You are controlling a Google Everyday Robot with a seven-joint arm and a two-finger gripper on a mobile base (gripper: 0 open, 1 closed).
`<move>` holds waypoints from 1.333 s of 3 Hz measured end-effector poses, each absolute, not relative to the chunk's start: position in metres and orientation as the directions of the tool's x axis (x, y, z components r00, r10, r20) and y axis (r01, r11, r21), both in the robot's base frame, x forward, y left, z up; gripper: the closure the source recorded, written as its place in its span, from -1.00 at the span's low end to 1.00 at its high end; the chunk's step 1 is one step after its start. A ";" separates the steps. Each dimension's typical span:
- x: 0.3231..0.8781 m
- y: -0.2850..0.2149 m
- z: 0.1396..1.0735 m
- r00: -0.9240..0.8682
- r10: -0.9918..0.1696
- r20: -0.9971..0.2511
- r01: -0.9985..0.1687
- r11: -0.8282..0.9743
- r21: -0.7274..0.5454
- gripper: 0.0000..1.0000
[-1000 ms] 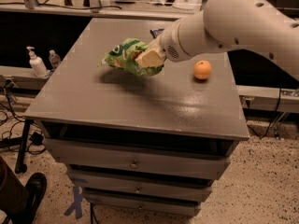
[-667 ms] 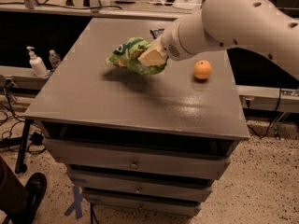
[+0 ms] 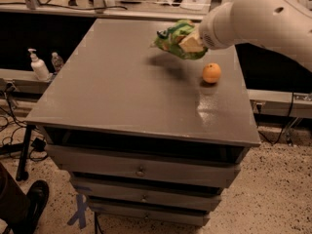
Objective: Move green rice chip bag near rxbar blueberry
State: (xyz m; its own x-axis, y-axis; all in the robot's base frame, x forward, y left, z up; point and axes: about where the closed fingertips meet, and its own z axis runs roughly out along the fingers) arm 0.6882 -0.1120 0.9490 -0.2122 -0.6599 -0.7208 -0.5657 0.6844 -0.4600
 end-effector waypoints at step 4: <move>0.807 -0.244 0.960 -0.288 -0.606 -0.741 -0.266 0.794 -0.546 1.00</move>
Offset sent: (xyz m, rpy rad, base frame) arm 0.1063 -0.1442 0.0404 -0.0858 -0.2046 -0.3088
